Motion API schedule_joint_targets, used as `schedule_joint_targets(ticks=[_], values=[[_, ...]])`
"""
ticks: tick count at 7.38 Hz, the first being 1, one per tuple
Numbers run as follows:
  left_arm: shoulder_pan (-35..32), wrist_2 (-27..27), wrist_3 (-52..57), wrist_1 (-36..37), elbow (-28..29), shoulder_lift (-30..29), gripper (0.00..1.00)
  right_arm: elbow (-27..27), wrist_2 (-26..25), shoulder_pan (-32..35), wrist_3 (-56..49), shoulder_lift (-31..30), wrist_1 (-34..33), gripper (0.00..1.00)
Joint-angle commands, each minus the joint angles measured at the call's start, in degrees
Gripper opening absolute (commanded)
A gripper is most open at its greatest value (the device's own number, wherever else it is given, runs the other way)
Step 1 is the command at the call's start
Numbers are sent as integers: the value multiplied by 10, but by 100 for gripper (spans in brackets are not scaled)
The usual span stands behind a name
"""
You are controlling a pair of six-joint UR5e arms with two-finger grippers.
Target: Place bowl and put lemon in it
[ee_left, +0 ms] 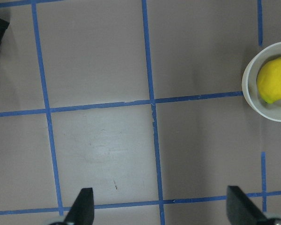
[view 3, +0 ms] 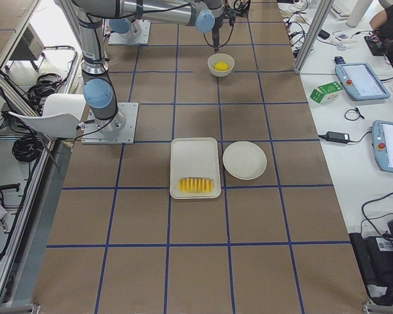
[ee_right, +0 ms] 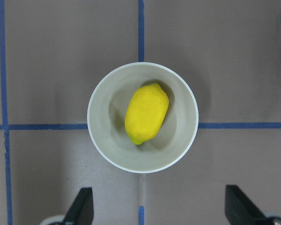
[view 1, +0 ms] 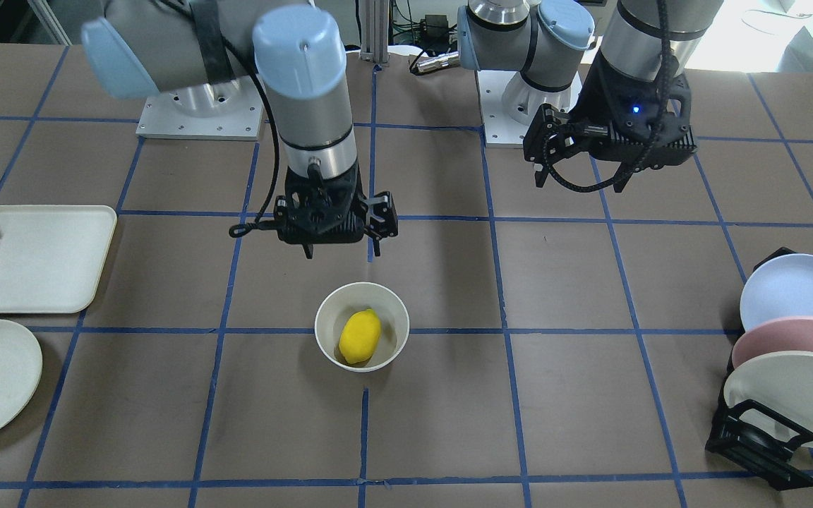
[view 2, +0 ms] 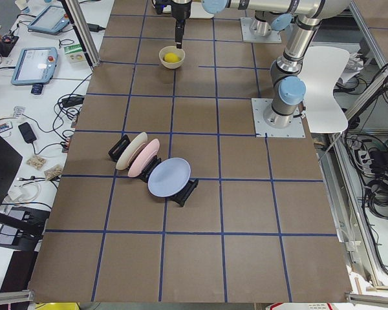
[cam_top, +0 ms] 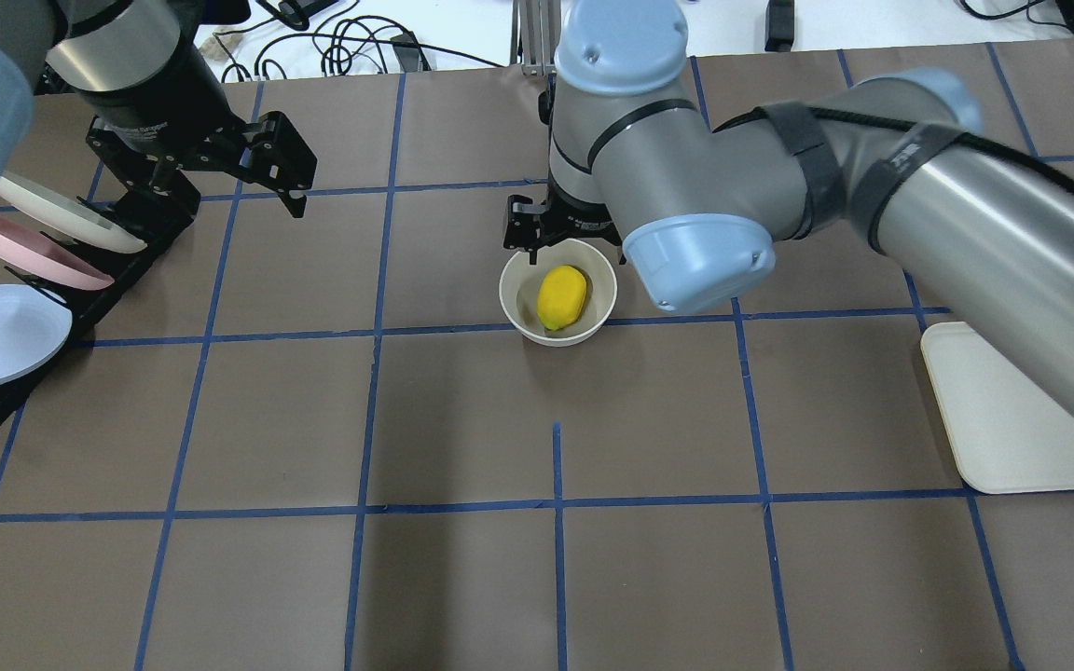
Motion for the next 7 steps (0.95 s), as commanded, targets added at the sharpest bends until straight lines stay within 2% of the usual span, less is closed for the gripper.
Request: schedule_joint_targets(ticks=[1, 3, 4, 5, 6, 7], values=[[0, -1, 0, 0, -2, 0, 100, -46, 1, -2, -3, -55, 131, 100], [0, -2, 0, 0, -3, 0, 100, -52, -14, -26, -34, -87, 191, 100], [0, -3, -2, 0, -3, 0, 100, -52, -30, -67, -98, -92, 196, 100], [-2, -1, -2, -4, -4, 0, 100, -50, -35, -117, -161, -109, 234, 100], [-1, -1, -3, 0, -1, -2, 100, -46, -32, -162, -192, -121, 243, 100], [-1, 1, -3, -2, 1, -1, 100, -44, -28, -171, -191, -124, 239, 100]])
